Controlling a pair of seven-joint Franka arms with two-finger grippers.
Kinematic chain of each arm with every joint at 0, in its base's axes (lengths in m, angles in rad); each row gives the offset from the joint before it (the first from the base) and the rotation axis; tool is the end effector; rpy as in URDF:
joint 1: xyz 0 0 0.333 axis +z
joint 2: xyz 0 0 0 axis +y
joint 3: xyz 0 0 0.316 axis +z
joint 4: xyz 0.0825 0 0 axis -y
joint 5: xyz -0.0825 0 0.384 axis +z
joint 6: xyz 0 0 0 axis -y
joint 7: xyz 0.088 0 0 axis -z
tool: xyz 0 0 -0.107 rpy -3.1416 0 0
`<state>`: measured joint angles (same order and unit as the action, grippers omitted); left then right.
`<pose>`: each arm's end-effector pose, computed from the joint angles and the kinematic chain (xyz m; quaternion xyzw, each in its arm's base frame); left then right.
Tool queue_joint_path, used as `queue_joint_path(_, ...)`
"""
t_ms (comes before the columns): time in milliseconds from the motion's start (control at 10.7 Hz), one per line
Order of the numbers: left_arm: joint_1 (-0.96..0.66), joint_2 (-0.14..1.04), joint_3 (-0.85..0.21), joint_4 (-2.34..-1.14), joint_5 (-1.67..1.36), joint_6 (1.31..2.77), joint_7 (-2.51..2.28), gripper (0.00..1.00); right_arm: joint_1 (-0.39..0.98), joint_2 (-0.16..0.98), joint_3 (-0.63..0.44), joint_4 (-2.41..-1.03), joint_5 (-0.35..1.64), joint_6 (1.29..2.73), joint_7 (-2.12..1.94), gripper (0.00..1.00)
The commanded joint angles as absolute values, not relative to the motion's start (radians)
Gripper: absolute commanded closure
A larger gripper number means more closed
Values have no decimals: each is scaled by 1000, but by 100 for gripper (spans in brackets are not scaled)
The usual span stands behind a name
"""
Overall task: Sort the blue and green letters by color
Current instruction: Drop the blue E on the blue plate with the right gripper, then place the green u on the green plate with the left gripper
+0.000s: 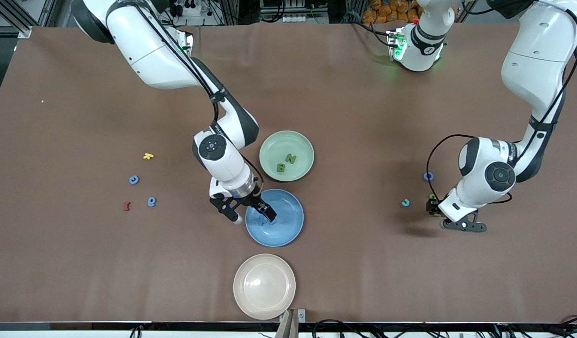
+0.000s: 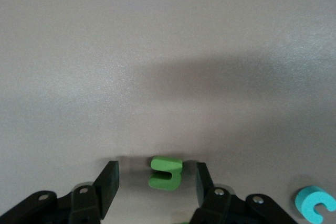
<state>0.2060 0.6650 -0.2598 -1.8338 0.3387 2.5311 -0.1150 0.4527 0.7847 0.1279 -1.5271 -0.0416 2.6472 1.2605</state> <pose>0.6497 -0.0281 0.1816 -0.9962 0.0763 -0.0359 0.0193 0.6275 0.3912 0.2314 -0.9254 0.3374 -0.0803 0.1526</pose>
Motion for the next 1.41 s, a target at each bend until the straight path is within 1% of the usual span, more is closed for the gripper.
queue_joint_path(0,216,684,-264,-1818,374,2554,-98,44,388,729,130,-1525,-49,2461,1085,0)
queue_joint_path(94,216,684,-264,-1818,374,2554,-100,51,353,703,132,-1540,-48,2421,1015,0)
queue_joint_path(282,216,698,-264,-1816,373,2554,-100,90,283,632,130,-1621,-48,2388,829,0)
queue_joint_path(375,212,698,-264,-1815,373,2554,-101,100,247,599,130,-1676,-48,2388,733,0)
queue_joint_path(657,201,672,-267,-1801,362,2554,-121,100,135,528,130,-1796,-48,2387,406,0)
queue_joint_path(845,186,643,-304,-1790,354,2540,-141,100,72,496,126,-1830,-52,2352,198,0)
queue_joint_path(938,186,629,-342,-1787,353,2525,-178,100,40,482,126,-1847,-54,2335,111,0)
queue_joint_path(1032,181,629,-392,-1767,353,2469,-293,100,5,466,126,-1873,-72,2335,68,0)
queue_joint_path(1126,140,627,-423,-1760,363,2410,-443,100,-29,465,126,-1885,-98,2335,43,0)
queue_joint_path(1314,15,600,-423,-1758,359,2363,-653,100,-70,465,126,-1899,-101,2339,63,0)
